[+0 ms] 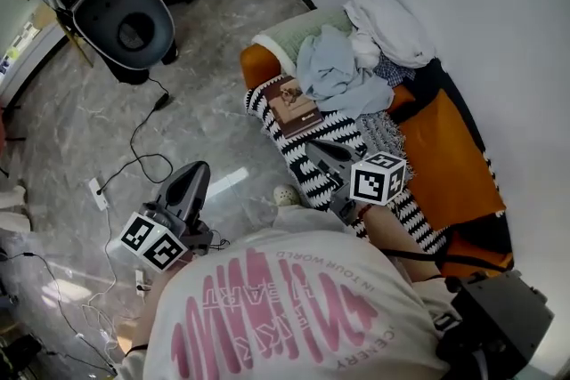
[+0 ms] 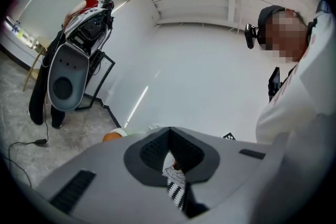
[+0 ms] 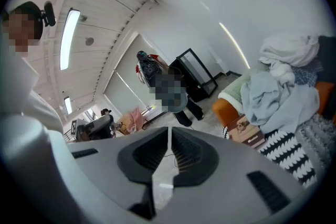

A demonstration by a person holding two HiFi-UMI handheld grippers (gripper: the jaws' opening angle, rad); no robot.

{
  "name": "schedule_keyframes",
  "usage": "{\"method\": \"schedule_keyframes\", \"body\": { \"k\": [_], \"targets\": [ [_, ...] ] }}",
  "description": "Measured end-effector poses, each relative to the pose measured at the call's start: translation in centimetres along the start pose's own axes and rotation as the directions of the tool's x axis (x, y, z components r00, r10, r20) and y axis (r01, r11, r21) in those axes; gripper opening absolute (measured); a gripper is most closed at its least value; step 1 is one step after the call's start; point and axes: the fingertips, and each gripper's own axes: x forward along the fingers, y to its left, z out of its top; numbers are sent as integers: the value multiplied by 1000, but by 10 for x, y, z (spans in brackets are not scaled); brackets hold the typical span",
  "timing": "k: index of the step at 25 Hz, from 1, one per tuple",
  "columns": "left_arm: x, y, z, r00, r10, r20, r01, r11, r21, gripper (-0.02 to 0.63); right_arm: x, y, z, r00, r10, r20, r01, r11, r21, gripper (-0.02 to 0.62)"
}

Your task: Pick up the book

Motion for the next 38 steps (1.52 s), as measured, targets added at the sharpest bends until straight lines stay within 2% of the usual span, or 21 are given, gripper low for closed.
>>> {"method": "schedule_keyframes", "body": {
  "k": [4,8,10,13,15,20,27,31,34,36,38],
  "targets": [
    [17,10,3,999,41,-12,-41,999,-21,8,10,-58,-8,998,-55,-22,57,989,138,11],
    [22,25,-5,993,101,-53,-104,993,-49,8,23,-114,-24,993,-102,-65,116,951,286,43],
    [26,36,-16,987,144,-75,-149,987,-65,8,32,-141,-35,988,-120,-94,144,935,323,49],
    [37,54,-28,977,193,-88,-201,976,-85,8,49,-177,-52,980,-132,-152,181,909,377,103],
    [41,58,-35,971,216,-106,-226,970,-95,8,56,-191,-63,974,-128,-189,198,886,419,110],
    [42,67,-55,946,270,-180,-289,953,-90,8,74,-214,-83,955,-129,-266,238,868,436,114],
    [34,75,-75,912,338,-232,-375,917,-135,8,92,-243,-108,933,-140,-332,292,833,469,189],
    [35,80,-86,899,345,-269,-391,909,-143,8,105,-264,-118,930,-147,-337,317,786,531,273],
    [36,77,-101,891,327,-314,-386,911,-147,8,109,-275,-122,931,-164,-326,331,752,570,290],
    [39,75,-111,890,314,-330,-382,909,-165,8,108,-286,-126,931,-191,-312,350,715,605,308],
    [46,72,-119,895,298,-331,-374,907,-194,8,107,-300,-127,932,-233,-277,361,661,658,324]
  ]
}}
